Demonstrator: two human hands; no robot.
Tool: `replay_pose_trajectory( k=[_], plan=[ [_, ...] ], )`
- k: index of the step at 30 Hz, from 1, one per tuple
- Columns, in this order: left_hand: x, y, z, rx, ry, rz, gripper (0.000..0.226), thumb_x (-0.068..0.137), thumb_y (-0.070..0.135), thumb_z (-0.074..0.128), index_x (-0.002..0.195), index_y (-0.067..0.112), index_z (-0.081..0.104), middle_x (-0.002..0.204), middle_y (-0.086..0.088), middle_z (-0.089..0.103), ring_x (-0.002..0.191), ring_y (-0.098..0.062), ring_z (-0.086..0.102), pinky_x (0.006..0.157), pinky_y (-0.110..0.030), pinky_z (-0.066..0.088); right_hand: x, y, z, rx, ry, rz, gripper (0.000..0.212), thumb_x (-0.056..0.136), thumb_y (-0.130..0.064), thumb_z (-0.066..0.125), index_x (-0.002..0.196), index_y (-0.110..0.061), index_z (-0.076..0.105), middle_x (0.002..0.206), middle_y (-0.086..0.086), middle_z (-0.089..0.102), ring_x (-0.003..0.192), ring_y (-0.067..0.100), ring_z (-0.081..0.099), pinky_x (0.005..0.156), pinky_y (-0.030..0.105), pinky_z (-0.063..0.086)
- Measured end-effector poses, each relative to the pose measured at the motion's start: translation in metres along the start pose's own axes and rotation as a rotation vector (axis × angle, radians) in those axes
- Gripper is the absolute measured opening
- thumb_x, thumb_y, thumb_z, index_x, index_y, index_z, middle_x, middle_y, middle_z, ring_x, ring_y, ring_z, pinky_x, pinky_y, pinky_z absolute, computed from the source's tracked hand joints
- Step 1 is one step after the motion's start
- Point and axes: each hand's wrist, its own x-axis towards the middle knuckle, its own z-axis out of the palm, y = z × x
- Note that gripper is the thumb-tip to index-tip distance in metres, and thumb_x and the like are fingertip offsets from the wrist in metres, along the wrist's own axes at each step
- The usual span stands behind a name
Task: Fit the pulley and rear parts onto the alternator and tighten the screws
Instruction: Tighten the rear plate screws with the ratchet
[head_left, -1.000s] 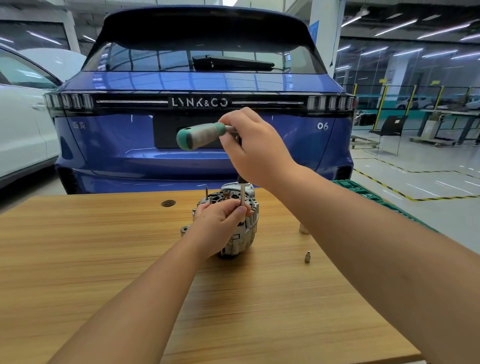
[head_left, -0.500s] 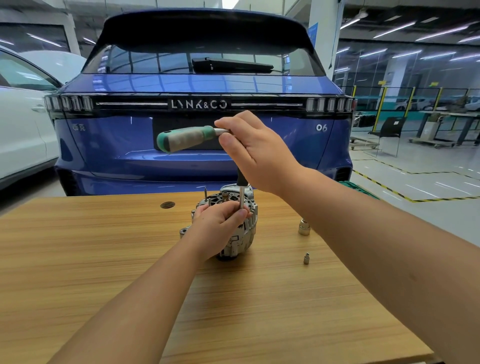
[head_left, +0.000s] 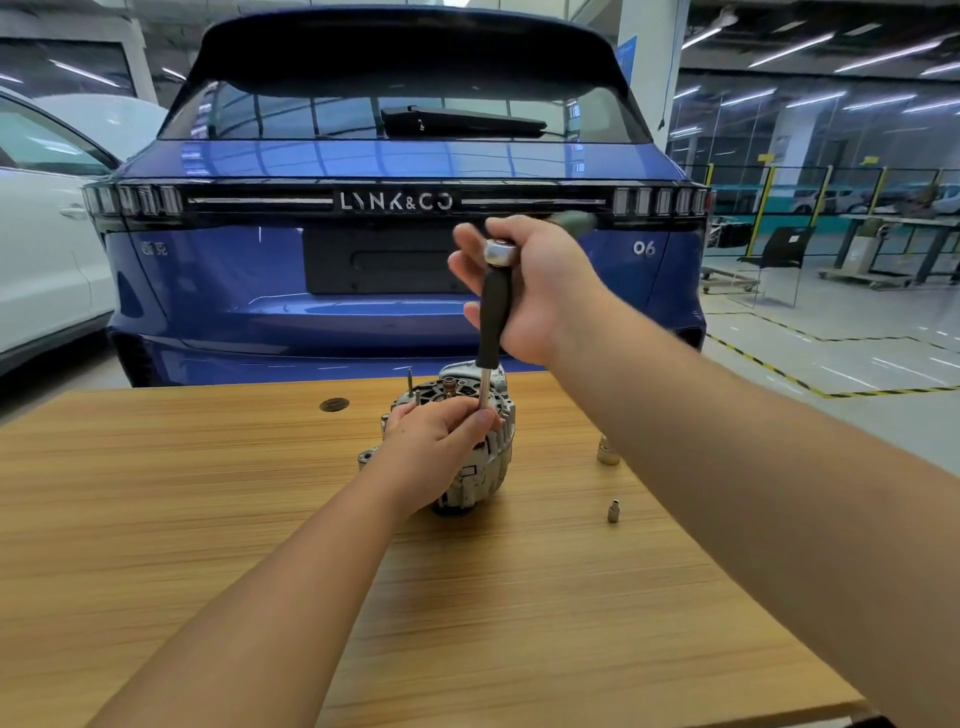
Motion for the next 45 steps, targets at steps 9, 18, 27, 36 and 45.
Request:
replay_pose_trajectory(
  k=[9, 18, 27, 36, 45],
  plan=[
    [0.0, -0.001, 0.0, -0.014, 0.0, 0.021, 0.028, 0.105, 0.045, 0.041, 0.093, 0.052, 0.065, 0.097, 0.049, 0.057, 0.122, -0.006, 0.05, 0.118, -0.053, 0.026, 0.0, 0.024, -0.013, -1.221, -0.065, -1.11, 0.023, 0.096, -0.008, 0.052, 0.107, -0.007, 0.072, 0.105, 0.007, 0.067, 0.094, 0.025, 0.062, 0.08, 0.046, 0.052],
    [0.001, 0.0, 0.002, 0.01, 0.022, 0.037, 0.028, 0.106, 0.043, 0.04, 0.093, 0.049, 0.065, 0.091, 0.046, 0.058, 0.109, -0.008, 0.056, 0.115, -0.056, 0.03, 0.0, 0.02, -0.016, -1.414, -0.033, -0.969, 0.033, 0.1, -0.034, 0.05, 0.128, -0.017, 0.059, 0.114, -0.003, 0.056, 0.091, 0.02, 0.055, 0.079, 0.042, 0.051],
    [-0.006, 0.005, -0.001, 0.005, 0.004, 0.026, 0.025, 0.105, 0.043, 0.042, 0.1, 0.041, 0.066, 0.054, 0.035, 0.055, 0.11, -0.035, 0.056, 0.113, -0.069, 0.026, -0.005, 0.01, -0.017, -1.471, -0.157, -0.847, 0.06, 0.1, -0.046, 0.029, 0.154, -0.022, 0.037, 0.126, -0.008, 0.049, 0.109, 0.012, 0.051, 0.09, 0.039, 0.046],
    [-0.002, 0.0, 0.001, -0.019, 0.015, 0.011, 0.024, 0.103, 0.047, 0.045, 0.098, 0.046, 0.068, 0.081, 0.039, 0.064, 0.125, -0.031, 0.052, 0.115, -0.061, 0.029, -0.003, -0.019, 0.005, -1.766, -0.16, -0.733, 0.035, 0.106, -0.035, 0.039, 0.083, -0.019, 0.06, 0.074, -0.001, 0.055, 0.069, 0.02, 0.049, 0.061, 0.037, 0.04],
    [0.0, -0.002, 0.002, -0.036, 0.018, -0.006, 0.025, 0.1, 0.054, 0.045, 0.095, 0.051, 0.069, 0.087, 0.042, 0.062, 0.125, -0.025, 0.052, 0.114, -0.06, 0.03, -0.003, -0.027, 0.019, -0.597, -0.049, 0.079, 0.012, 0.099, -0.016, 0.052, 0.105, -0.007, 0.057, 0.087, 0.008, 0.078, 0.083, 0.024, 0.077, 0.079, 0.044, 0.056]
  ],
)
